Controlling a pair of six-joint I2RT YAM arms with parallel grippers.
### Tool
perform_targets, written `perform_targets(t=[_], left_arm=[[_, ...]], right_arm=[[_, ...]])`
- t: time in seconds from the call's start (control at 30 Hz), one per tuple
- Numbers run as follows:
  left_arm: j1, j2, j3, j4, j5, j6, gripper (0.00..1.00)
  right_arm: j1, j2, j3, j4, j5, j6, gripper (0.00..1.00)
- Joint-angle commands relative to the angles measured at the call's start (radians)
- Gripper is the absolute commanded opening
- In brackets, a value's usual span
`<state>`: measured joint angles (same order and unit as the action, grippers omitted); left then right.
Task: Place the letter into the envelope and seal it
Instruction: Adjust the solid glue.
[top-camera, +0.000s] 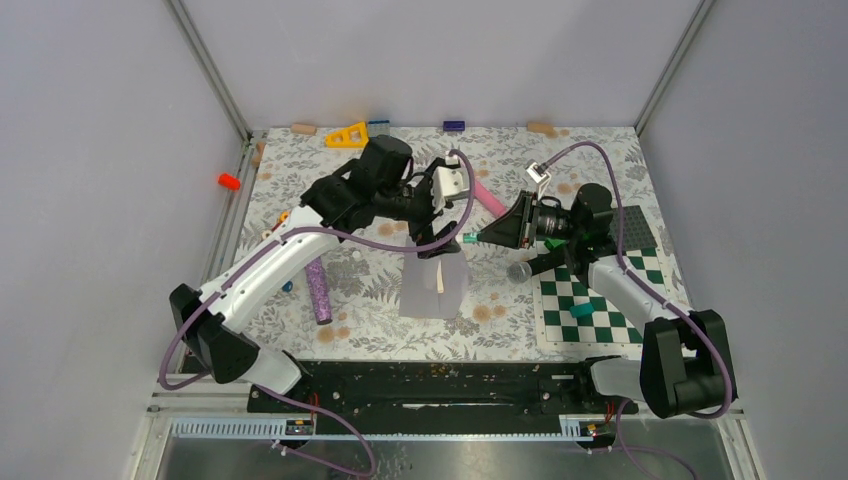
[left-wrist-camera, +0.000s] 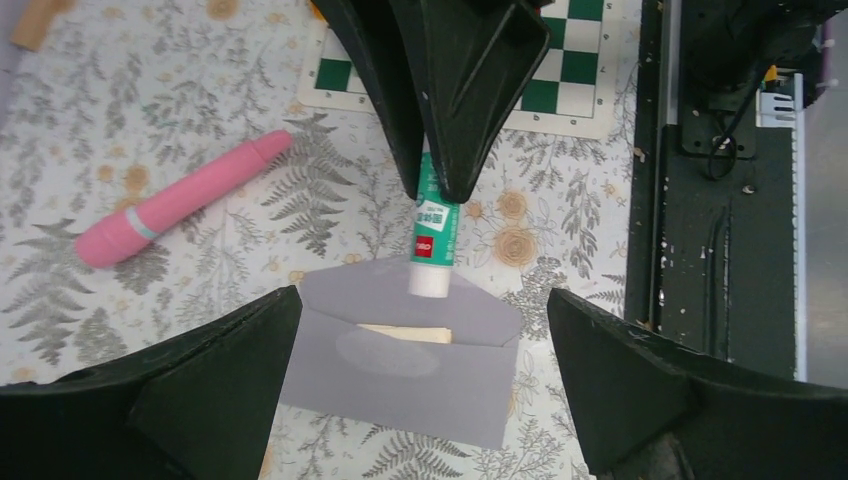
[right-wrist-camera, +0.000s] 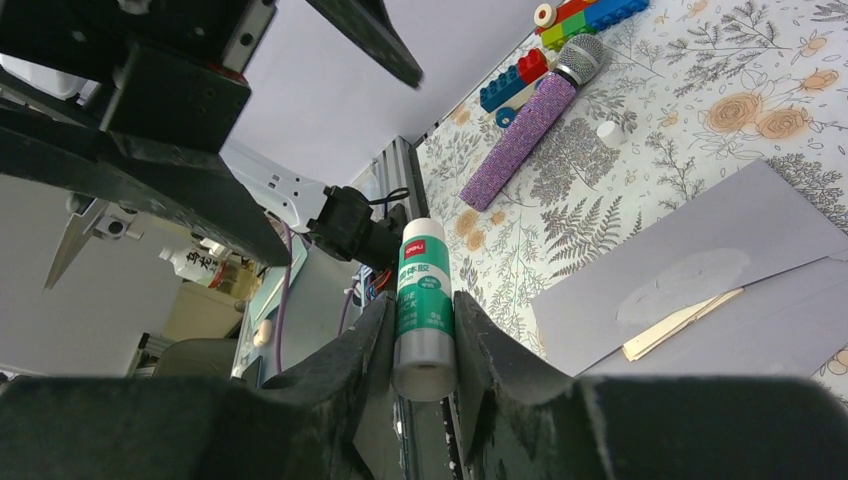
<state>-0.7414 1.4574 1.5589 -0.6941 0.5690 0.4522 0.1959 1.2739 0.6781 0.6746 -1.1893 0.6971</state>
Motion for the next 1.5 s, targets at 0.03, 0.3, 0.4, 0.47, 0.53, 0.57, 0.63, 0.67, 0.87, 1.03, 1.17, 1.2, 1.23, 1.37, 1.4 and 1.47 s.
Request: perform_targets(t=[0.03,0.3,0.4,0.47,0.53,0.57,0.63,0.67,0.87,1.03,1.17,1.2,1.23,1.37,1.4,1.47], left_arm=[[-0.010,0.015,0.009,0.012,0.077,-0.027,0.99],[-0.019,0.029,-0.002,-0.029,0.142,0.017,0.99],[-0.020,0.029,-0.036,-0.006,0.177,-0.010,0.99],[-0.020,0.029,-0.049,0.018,0.208,-0.044,0.99],[-0.021,0.031,-0.058,0.041,0.229,-0.080,0.99],[-0.022,0.033,-0.055,0.041,0.237,-0.089,0.99],[-0.026,0.039,-0.046,0.042,0.234,-0.101,0.97],[-0.027,0.044,-0.044,0.045,0.230,-0.108,0.96],[-0.043,0.075,-0.040,0.077,0.143,-0.138,0.94],[-0.052,0.088,-0.039,0.084,0.104,-0.143,0.89],[-0.052,0.089,-0.052,0.084,0.098,-0.130,0.74],[-0.052,0.089,-0.054,0.084,0.097,-0.128,0.70],[-0.051,0.088,-0.057,0.084,0.098,-0.126,0.66],[-0.050,0.087,-0.059,0.084,0.088,-0.126,0.63],[-0.049,0.084,-0.060,0.084,0.088,-0.123,0.63],[-0.044,0.080,-0.062,0.084,0.093,-0.122,0.63]], right_arm=[[-0.001,-0.007,0.011,0.080,-0.008,0.030,0.05],[0.007,0.021,0.014,0.076,0.004,0.025,0.05],[0.008,0.008,-0.002,0.065,0.021,0.006,0.06],[0.008,0.004,-0.001,0.061,0.027,0.010,0.06],[0.010,0.003,-0.003,0.062,0.028,0.012,0.06],[0.011,0.005,-0.004,0.070,0.027,0.015,0.06],[0.011,0.009,-0.006,0.082,0.026,0.027,0.06],[0.013,0.010,-0.007,0.085,0.024,0.032,0.06],[0.037,0.017,-0.009,0.115,0.010,0.061,0.06],[0.048,0.019,-0.010,0.146,0.002,0.088,0.05],[0.048,0.016,-0.015,0.220,-0.010,0.149,0.05],[0.048,0.014,-0.017,0.238,-0.011,0.158,0.05],[0.048,0.012,-0.017,0.243,-0.014,0.161,0.05],[0.047,0.018,-0.016,0.244,-0.023,0.160,0.05],[0.046,0.018,-0.015,0.244,-0.026,0.162,0.05],[0.041,0.023,-0.012,0.244,-0.030,0.165,0.05]])
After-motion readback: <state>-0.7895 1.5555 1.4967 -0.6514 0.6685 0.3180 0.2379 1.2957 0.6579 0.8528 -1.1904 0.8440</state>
